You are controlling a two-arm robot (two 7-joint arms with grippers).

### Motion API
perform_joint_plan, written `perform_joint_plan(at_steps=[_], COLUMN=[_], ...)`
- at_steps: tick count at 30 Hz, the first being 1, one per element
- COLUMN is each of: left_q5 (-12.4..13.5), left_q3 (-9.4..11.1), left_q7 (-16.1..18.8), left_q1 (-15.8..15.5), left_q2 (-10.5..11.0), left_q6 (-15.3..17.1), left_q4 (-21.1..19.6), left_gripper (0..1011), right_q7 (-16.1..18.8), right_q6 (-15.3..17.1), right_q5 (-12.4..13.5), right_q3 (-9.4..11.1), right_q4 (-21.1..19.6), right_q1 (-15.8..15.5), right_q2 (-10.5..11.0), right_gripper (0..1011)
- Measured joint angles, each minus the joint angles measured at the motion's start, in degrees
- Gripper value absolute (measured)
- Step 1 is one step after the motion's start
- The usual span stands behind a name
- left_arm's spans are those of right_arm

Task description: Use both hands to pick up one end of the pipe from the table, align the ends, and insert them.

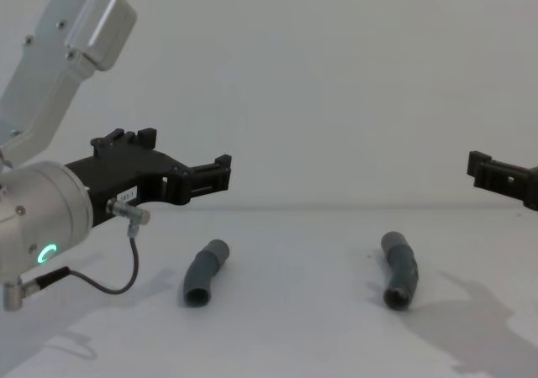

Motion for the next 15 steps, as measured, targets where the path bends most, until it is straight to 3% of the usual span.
perform_joint_plan(at_steps=[15], left_q5=[0.0], left_q3=[0.0], left_q7=[0.0], left_q1=[0.0], left_q2=[0.0], left_q6=[0.0], left_q4=[0.0], left_gripper=[1001], right_q7=[0.0], right_q6=[0.0], right_q5=[0.0], right_q3=[0.0], right_q4=[0.0], right_q1=[0.0], right_q2=[0.0], right_gripper=[1000])
